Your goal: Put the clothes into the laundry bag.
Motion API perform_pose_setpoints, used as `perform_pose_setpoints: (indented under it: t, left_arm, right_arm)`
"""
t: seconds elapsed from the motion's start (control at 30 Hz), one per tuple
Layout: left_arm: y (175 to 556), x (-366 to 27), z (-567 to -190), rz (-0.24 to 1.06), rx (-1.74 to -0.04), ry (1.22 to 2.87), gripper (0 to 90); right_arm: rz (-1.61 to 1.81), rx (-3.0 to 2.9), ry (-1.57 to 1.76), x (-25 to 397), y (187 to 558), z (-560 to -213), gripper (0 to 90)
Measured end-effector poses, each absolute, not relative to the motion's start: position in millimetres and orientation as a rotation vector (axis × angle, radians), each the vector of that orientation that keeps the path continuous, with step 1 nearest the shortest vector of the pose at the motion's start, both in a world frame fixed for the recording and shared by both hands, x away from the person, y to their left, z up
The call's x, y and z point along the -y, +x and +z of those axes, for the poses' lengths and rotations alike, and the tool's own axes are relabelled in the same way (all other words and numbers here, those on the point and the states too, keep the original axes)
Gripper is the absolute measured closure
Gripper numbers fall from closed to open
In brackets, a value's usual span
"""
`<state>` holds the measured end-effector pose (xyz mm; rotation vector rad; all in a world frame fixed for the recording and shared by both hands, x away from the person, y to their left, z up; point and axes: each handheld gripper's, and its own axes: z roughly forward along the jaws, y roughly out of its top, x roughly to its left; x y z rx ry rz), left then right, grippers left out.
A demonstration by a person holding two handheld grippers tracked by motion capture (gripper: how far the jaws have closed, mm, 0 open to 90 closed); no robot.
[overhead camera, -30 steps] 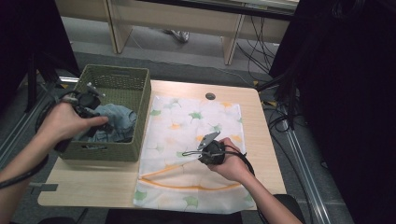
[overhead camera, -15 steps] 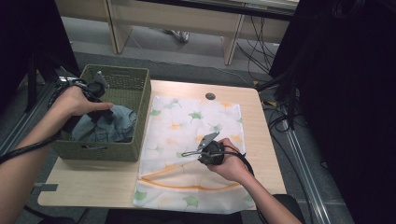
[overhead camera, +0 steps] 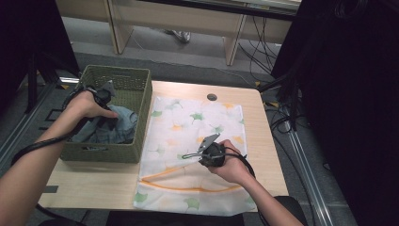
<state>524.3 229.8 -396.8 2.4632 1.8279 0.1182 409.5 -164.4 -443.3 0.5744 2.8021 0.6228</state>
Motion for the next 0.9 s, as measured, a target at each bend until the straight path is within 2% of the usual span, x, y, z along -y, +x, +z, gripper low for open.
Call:
perform_pose_setpoints:
  t: [0.1, 0.13, 0.2, 0.23, 0.27, 0.3, 0.4, 0.53, 0.63, 0.9]
  left_arm:
    - [528.3, -231.2, -406.7, 0.077, -1.869, 2.442, 17.6]
    - [529.4, -231.7, -409.1, 0.051, -1.879, 2.437, 22.7]
    - [530.2, -232.3, -413.9, 0.019, -1.904, 2.42, 25.3]
    - [530.0, -232.6, -415.9, 0.007, -1.912, 2.42, 35.4]
    - [529.8, -232.4, -417.0, 0.006, -1.915, 2.425, 35.4]
    - [529.4, -232.1, -417.7, 0.019, -1.913, 2.439, 47.8]
    - [527.0, -231.2, -417.1, 0.059, -1.853, 2.501, 62.4]
    - [523.6, -231.0, -412.0, 0.091, -1.761, 2.559, 68.4]
    - [519.2, -233.5, -398.2, 0.114, -1.692, 2.567, 69.3]
    - [507.0, -234.5, -366.2, 0.189, -1.643, 2.566, 69.5]
  right_arm:
    - [0.626, -2.808, 0.583, 164.3, 410.1, -444.4, 88.3]
    - [0.626, -2.809, 0.583, 164.4, 410.0, -444.4, 88.3]
    - [0.624, -2.803, 0.578, 164.5, 409.7, -443.9, 88.2]
    - [0.629, -2.802, 0.586, 164.8, 409.2, -443.6, 88.2]
    - [0.629, -2.802, 0.586, 164.8, 409.2, -443.6, 88.2]
    - [0.63, -2.801, 0.582, 165.2, 408.8, -443.2, 88.2]
    - [0.629, -2.797, 0.578, 165.7, 408.8, -442.6, 88.3]
    - [0.636, -2.803, 0.623, 165.8, 410.2, -441.1, 90.0]
    - [0.649, -2.792, 0.611, 165.5, 412.3, -440.1, 90.0]
    - [0.665, -2.774, 0.642, 165.8, 413.0, -437.9, 90.0]
